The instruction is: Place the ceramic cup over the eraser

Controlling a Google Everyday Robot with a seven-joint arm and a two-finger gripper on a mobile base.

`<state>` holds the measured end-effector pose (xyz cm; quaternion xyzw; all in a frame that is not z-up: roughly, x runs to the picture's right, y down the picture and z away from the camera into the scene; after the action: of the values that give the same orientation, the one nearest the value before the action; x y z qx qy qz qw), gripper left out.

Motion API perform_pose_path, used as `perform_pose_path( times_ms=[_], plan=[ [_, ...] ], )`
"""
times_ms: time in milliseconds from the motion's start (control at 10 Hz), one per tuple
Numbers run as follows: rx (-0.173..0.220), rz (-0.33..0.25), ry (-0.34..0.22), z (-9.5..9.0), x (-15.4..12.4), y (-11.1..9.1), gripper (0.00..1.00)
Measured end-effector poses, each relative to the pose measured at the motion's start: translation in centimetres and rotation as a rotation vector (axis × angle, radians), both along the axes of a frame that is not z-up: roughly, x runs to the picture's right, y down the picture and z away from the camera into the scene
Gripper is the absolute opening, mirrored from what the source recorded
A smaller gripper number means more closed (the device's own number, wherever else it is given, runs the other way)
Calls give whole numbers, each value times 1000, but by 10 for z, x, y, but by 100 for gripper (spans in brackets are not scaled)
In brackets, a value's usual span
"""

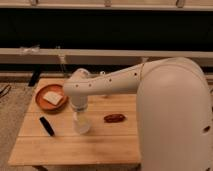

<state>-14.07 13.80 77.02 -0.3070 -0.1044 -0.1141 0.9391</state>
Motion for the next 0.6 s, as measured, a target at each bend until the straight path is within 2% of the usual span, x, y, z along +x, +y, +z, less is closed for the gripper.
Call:
perform_pose_path(
  times_ms=[200,400,500,600],
  plan=[
    [-2,-10,1,1,-2,4,77],
    [-1,-19,3,2,-1,6,59],
    [-4,-22,3,2,-2,8,46],
    [-4,-27,1,2,-3,9,37]
  ],
)
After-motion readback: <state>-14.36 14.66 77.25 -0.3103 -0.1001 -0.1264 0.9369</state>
